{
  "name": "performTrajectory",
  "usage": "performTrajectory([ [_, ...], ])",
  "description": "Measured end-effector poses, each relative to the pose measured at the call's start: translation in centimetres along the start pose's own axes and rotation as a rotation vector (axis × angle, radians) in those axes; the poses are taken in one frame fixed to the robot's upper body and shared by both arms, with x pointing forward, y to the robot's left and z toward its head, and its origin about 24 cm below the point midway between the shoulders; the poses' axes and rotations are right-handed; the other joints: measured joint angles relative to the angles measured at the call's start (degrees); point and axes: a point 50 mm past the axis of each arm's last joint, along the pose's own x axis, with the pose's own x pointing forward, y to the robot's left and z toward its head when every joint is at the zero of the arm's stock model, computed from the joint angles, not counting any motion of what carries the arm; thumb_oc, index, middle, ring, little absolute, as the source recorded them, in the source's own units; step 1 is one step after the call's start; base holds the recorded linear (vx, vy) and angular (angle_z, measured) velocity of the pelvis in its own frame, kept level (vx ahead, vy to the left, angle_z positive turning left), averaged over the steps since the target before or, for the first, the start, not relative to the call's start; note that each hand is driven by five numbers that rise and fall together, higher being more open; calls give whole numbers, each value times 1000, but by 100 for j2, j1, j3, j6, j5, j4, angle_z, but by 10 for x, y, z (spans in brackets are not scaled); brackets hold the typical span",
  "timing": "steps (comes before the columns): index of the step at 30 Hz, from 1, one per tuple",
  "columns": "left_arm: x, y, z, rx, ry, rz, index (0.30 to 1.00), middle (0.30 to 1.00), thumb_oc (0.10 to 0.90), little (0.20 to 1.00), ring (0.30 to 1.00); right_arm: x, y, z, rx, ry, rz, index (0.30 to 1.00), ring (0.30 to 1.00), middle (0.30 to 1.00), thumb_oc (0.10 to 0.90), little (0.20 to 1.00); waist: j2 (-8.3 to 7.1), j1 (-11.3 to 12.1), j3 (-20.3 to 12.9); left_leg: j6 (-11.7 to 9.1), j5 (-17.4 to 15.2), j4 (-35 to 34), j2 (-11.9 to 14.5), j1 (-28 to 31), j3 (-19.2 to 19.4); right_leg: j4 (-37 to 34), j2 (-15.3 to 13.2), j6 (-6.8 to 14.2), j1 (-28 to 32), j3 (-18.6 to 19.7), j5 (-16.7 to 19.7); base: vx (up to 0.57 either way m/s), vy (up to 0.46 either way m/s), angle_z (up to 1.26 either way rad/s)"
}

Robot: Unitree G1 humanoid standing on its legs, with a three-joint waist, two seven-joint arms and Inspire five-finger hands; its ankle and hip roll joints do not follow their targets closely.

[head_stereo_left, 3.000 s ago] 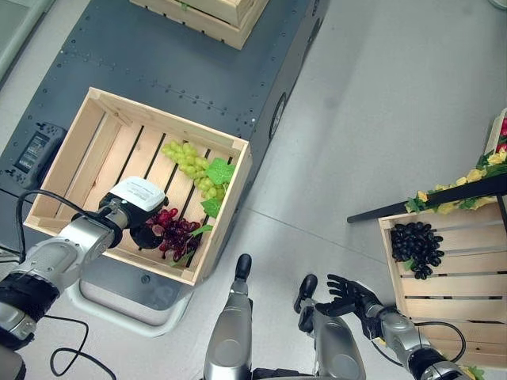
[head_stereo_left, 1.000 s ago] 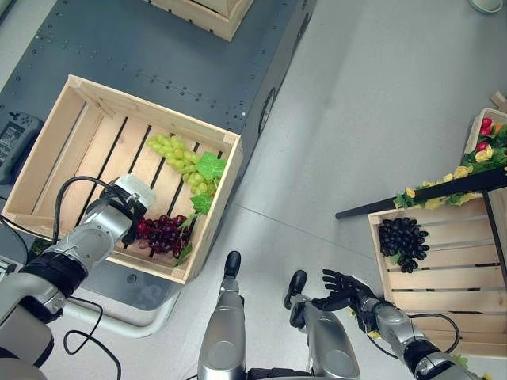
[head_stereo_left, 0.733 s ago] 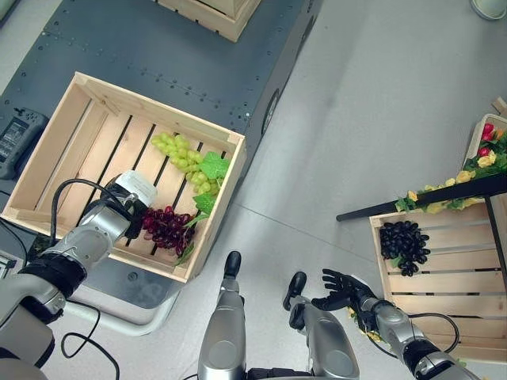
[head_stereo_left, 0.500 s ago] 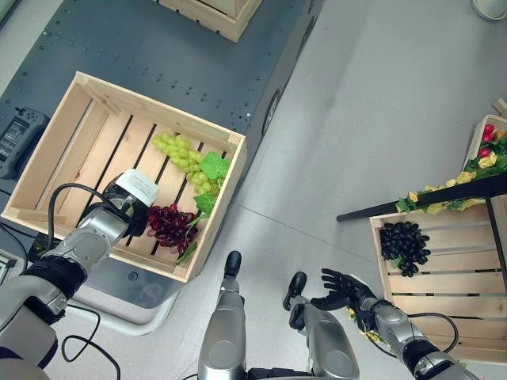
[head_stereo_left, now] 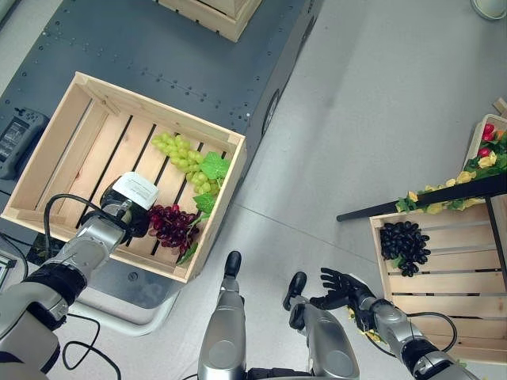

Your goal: Pick up the fruits from the basket on one side to the basket on the other side

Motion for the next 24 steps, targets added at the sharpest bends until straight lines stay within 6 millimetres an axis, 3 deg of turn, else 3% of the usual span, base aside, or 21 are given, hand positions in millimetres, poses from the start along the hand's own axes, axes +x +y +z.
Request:
performTrajectory([
  [9,-12,-2,-6,-216,104,244,300,300,400,300,300,0,3,1,3,-10,10,900,900,900,800,900,1,117,-2,-2,18,-199,0,224,-3,-277,25,28,255,-25,48,0,0,0],
  [13,-19,-6,-15,-241,158,287,300,300,400,300,300,1,5,6,1,-30,18,900,900,900,800,900,3,166,-3,-2,18,-238,-3,244,-6,-327,25,29,287,-45,53,0,0,0],
  [24,-22,-6,-11,-242,150,335,300,300,400,300,300,2,10,5,10,-29,26,900,900,900,800,900,4,272,-4,-3,19,-287,-6,325,-8,-396,31,40,386,-70,60,0,0,1],
])
